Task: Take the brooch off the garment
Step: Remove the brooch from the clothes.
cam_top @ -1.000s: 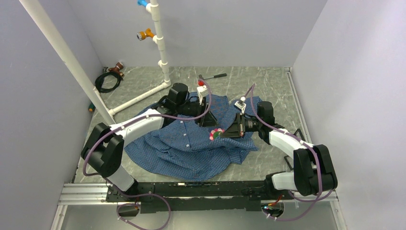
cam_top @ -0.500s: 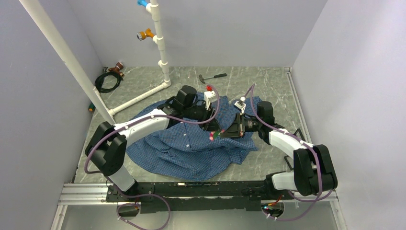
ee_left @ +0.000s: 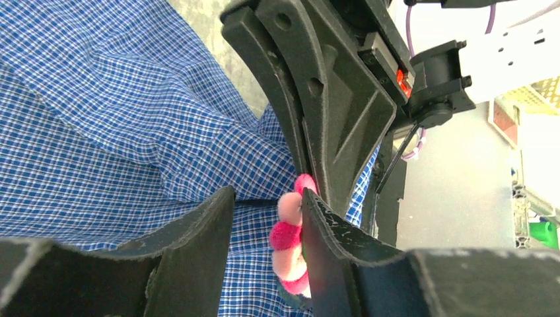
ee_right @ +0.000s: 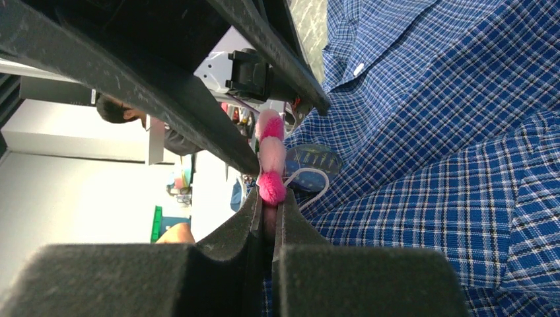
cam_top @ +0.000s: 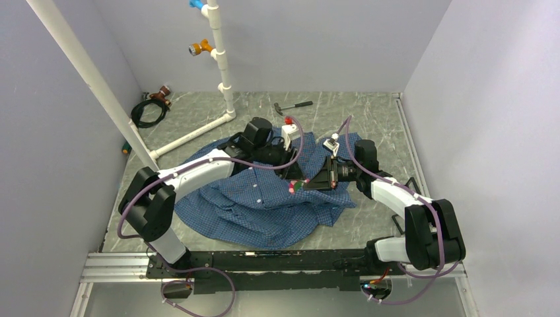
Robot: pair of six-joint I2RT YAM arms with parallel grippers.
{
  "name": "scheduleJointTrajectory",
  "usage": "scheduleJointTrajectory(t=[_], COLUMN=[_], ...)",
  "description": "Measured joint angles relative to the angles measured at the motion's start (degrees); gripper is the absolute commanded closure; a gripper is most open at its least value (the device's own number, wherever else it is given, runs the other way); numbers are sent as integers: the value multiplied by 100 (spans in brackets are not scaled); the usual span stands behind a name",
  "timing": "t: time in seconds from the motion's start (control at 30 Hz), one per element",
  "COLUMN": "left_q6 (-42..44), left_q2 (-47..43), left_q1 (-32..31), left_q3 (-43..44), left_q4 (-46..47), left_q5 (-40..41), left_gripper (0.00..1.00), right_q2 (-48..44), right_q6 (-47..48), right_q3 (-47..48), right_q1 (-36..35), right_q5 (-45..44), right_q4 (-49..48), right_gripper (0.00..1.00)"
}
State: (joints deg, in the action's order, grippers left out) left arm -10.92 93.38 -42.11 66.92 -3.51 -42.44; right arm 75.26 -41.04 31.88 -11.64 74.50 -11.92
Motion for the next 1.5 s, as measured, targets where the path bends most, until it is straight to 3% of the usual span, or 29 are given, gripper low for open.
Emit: scheduleJointTrajectory(t=[0.27,0.53,1.5], left_q6=[-387,-483,-74], left_q2=[0,-4,7], left_q1=[391,302,-11], left_q3=[-13,-111,-87], left_q4=[461,664,164], left_q5=[-389,-717,-437], left_gripper=[50,51,53], right_q2=[0,0,0], right_q6=[2,-4,-17], right_q3=[0,0,0], right_q1=[2,2,9], right_q5=[-2,-2,2], right_q4=[0,-2,-4], right_gripper=[100,100,100])
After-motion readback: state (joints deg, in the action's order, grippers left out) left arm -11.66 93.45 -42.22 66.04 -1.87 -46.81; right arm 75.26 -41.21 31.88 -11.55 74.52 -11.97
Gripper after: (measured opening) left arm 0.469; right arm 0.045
